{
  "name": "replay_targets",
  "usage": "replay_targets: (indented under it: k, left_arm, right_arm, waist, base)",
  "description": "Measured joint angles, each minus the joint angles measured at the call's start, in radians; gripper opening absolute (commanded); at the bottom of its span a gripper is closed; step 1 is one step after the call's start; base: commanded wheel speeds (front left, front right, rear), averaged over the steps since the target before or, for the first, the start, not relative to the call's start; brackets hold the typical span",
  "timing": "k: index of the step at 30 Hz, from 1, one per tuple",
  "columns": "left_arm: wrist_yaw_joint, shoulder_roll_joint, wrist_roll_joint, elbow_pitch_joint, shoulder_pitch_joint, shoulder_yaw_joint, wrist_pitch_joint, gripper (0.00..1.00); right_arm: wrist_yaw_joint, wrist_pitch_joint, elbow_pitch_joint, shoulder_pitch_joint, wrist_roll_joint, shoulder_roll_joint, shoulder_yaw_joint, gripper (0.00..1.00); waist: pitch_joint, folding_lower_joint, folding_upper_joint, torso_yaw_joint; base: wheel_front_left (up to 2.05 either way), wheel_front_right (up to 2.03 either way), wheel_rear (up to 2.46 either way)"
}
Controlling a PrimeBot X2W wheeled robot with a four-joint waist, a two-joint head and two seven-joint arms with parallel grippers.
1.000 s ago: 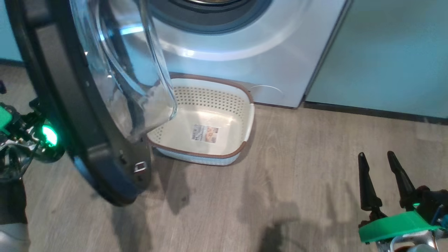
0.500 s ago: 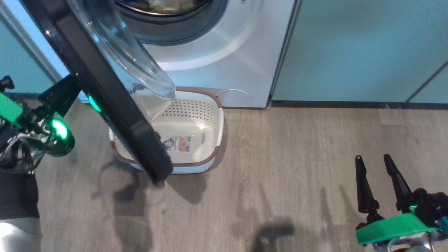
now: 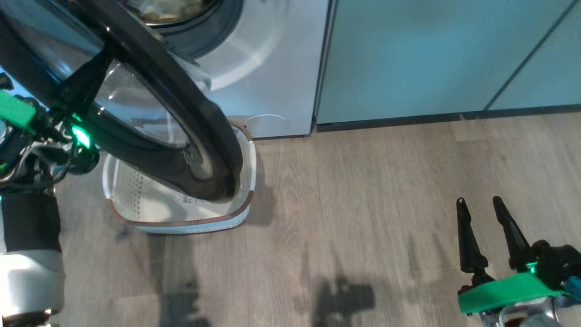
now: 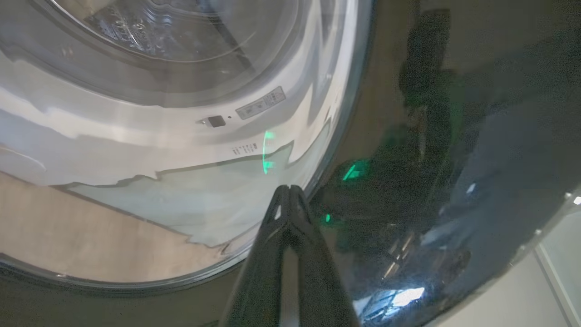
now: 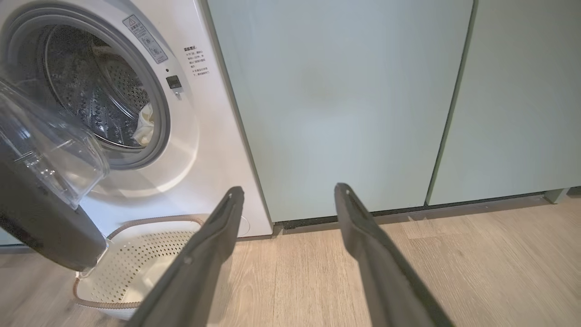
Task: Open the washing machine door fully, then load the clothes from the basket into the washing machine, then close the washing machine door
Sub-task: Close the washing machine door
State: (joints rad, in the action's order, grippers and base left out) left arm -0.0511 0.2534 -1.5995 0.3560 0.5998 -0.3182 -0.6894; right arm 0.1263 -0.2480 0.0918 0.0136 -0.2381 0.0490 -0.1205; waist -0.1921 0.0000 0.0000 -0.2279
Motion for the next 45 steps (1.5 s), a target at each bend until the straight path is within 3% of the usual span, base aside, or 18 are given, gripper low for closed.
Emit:
replay_targets:
  k: [11, 19, 26, 27, 28, 29, 40, 42, 45]
  left_arm:
    - [-0.035, -0.007, 0.025, 0.100, 0.062, -0.001, 0.049, 0.00]
    - [-0.053, -0.016, 0.025, 0.106, 0.057, -0.016, 0.077, 0.00]
    - [-0.062, -0.037, 0.051, 0.033, 0.000, -0.044, 0.146, 0.00]
    - [-0.065, -0.042, 0.065, 0.019, -0.011, -0.044, 0.165, 0.04]
    - [-0.069, -0.047, 0.078, 0.001, -0.021, -0.043, 0.175, 0.46]
    - [-0.069, -0.051, 0.090, -0.018, -0.031, -0.044, 0.193, 1.00]
    - [-0.072, -0.105, 0.252, -0.281, -0.154, -0.030, 0.381, 1.00]
    - [-0.072, -0.100, 0.336, -0.335, -0.176, -0.021, 0.443, 1.00]
    - [-0.074, -0.074, 0.551, -0.431, -0.231, 0.041, 0.558, 1.00]
  right_arm:
    - [0.000, 0.000, -0.002, 0.002, -0.009, 0.000, 0.009, 1.00]
    - [0.000, 0.000, -0.007, 0.004, -0.017, -0.001, 0.040, 1.00]
    - [0.000, -0.002, -0.013, 0.015, -0.014, -0.001, 0.069, 1.00]
    - [0.000, -0.003, -0.014, 0.015, -0.010, -0.001, 0.072, 1.00]
    - [0.000, -0.003, -0.014, 0.015, -0.006, -0.001, 0.075, 1.00]
    - [0.000, -0.004, -0.015, 0.015, -0.005, -0.001, 0.077, 1.00]
    - [0.000, -0.004, -0.018, 0.015, -0.005, -0.001, 0.083, 1.00]
    - [0.000, -0.004, -0.019, 0.015, 0.002, -0.002, 0.083, 1.00]
    - [0.000, -0.004, -0.021, 0.015, 0.002, -0.002, 0.085, 1.00]
  waist:
    - [-0.017, 0.0000, 0.0000, -0.033]
    - [-0.017, 0.0000, 0.0000, 0.000]
    - [-0.012, 0.0000, 0.0000, 0.043]
    - [-0.011, 0.0000, 0.0000, 0.049]
    - [-0.010, 0.0000, 0.0000, 0.055]
    - [-0.010, 0.0000, 0.0000, 0.061]
    - [-0.001, 0.0000, 0.0000, 0.091]
    - [0.000, 0.0000, 0.0000, 0.092]
    - [0.006, 0.0000, 0.0000, 0.094]
  base:
    - [0.00, 0.00, 0.00]
    - [0.00, 0.00, 0.00]
    - [0.00, 0.00, 0.00]
    - [0.00, 0.00, 0.00]
    - [0.00, 0.00, 0.00]
    - [0.00, 0.00, 0.00]
    - [0.00, 0.00, 0.00]
    - [0.00, 0.00, 0.00]
    - [0.00, 0.00, 0.00]
